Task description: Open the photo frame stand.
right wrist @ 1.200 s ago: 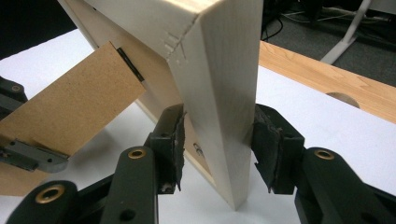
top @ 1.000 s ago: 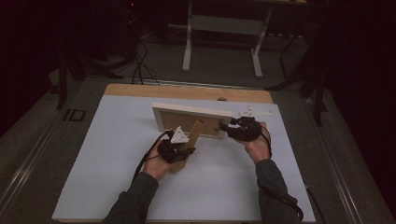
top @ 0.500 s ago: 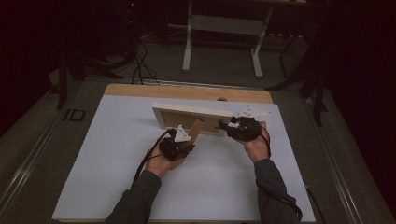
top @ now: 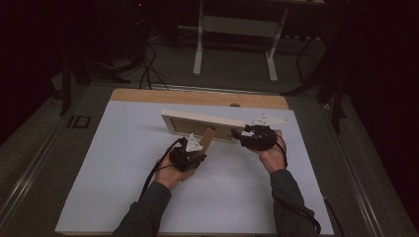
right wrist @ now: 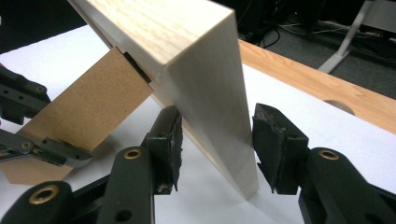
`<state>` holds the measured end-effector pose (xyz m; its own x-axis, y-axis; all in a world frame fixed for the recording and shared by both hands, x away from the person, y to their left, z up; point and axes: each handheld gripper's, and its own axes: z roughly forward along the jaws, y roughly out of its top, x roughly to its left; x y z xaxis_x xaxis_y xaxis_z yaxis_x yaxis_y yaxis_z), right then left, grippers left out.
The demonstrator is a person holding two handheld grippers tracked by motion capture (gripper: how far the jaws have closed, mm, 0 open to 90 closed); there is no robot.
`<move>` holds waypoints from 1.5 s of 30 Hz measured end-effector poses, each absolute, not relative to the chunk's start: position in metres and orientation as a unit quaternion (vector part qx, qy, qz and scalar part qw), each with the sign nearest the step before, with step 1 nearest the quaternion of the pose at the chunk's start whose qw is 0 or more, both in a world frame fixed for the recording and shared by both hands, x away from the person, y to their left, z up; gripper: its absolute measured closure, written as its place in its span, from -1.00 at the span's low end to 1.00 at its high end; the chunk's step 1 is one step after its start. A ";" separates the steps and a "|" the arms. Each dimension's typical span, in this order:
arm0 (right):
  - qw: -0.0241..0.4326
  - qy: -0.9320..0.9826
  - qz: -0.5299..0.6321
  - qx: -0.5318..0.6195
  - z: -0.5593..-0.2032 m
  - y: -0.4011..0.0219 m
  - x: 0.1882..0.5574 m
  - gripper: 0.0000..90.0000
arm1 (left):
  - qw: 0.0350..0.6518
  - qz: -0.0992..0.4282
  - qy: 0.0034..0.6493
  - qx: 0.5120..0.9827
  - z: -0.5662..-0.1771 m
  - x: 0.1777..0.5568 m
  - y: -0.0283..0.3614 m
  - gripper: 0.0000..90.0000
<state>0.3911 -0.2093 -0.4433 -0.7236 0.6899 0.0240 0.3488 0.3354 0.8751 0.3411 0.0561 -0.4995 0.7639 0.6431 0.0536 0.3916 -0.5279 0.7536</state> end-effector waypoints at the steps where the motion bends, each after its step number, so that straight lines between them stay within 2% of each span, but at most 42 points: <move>1: 0.178 0.797 0.477 0.326 -0.444 -0.209 0.390 0.17 | 0.382 0.165 0.301 0.858 -0.500 0.340 0.056 0.71; 12: 0.174 0.802 0.474 0.318 -0.446 -0.210 0.385 0.12 | 0.376 0.156 0.292 0.866 -0.504 0.336 0.056 0.68; 19: 0.173 0.799 0.471 0.331 -0.449 -0.210 0.384 0.11 | 0.385 0.154 0.288 0.863 -0.501 0.335 0.059 0.42; 20: 0.172 0.797 0.472 0.336 -0.451 -0.212 0.384 0.10 | 0.388 0.153 0.290 0.862 -0.501 0.335 0.060 0.32; 24: 0.169 0.796 0.471 0.340 -0.453 -0.214 0.383 0.09 | 0.401 0.146 0.298 0.854 -0.499 0.335 0.066 0.23; 45: 0.154 0.794 0.475 0.346 -0.461 -0.219 0.374 0.12 | 0.441 0.116 0.319 0.830 -0.483 0.330 0.093 0.30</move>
<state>0.3744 -0.2188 -0.4608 -0.7135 0.6956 0.0838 0.4024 0.3089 0.8618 0.3300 0.0933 -0.4835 0.7691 0.6329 -0.0889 0.4277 -0.4063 0.8075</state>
